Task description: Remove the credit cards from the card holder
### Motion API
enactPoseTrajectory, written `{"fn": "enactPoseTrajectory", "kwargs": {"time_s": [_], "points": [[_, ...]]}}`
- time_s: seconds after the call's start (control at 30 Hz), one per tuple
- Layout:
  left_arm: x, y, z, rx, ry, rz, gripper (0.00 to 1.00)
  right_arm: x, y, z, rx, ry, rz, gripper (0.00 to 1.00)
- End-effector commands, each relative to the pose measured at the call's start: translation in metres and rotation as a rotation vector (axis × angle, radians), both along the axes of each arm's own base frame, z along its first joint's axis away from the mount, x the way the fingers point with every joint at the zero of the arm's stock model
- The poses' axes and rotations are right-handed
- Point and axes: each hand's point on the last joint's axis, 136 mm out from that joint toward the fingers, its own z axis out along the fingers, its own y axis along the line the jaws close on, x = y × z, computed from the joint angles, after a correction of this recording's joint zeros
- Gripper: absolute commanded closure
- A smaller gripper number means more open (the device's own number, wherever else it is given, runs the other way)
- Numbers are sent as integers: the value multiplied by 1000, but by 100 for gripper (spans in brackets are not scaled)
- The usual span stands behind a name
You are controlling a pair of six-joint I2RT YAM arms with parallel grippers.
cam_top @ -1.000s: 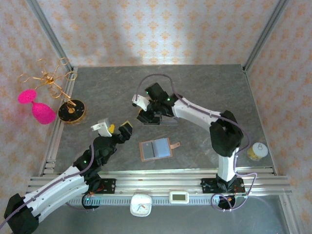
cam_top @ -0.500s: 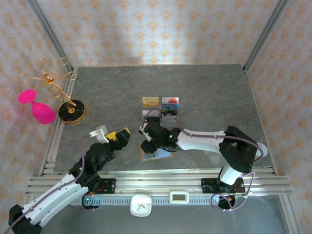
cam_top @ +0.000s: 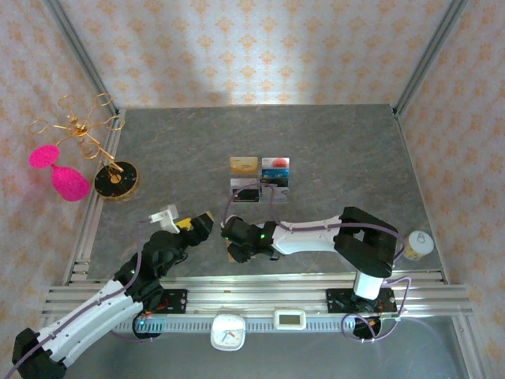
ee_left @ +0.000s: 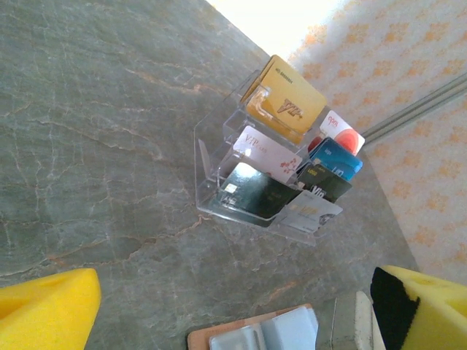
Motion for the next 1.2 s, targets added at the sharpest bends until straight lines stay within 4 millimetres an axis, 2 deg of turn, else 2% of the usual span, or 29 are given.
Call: {"fn": "enactPoseTrajectory", "kwargs": {"time_s": [0.0, 0.1, 0.17, 0.27, 0.33, 0.4, 0.5, 0.63, 0.7, 0.87, 1.0, 1.1, 1.17], "points": [[1, -2, 0, -5, 8, -11, 5, 1, -6, -9, -76, -24, -18, 61], [1, -4, -1, 4, 16, -20, 4, 0, -12, -18, -109, -19, -33, 65], [0, -7, -2, 12, 20, -40, 5, -2, -11, -19, -94, -8, -40, 74], [-1, -14, -5, 30, 33, -82, 9, 0, -7, -14, -42, -10, -65, 95], [-2, -20, -9, 43, 52, -115, 13, 2, -1, -3, 24, -15, -86, 100], [-3, -28, -12, 48, 71, -152, 22, 2, 6, 9, 97, -12, -104, 100], [-6, -42, -19, 34, 98, -222, 45, 8, 10, 23, 183, -6, -151, 100], [-9, -57, -29, 26, 140, -294, 75, 10, 9, 30, 235, -6, -184, 100], [-11, -63, -30, 16, 145, -323, 85, 10, 8, 31, 247, -6, -196, 100], [-15, -81, -34, 7, 159, -395, 95, 9, 6, 33, 278, 0, -212, 100], [-19, -96, -46, 18, 205, -446, 96, 8, 7, 40, 315, -3, -214, 100], [-20, -108, -54, 32, 236, -490, 96, 8, 6, 52, 348, -18, -213, 76], [-21, -116, -59, 43, 262, -519, 96, 12, -1, 62, 365, -47, -237, 69]]}}
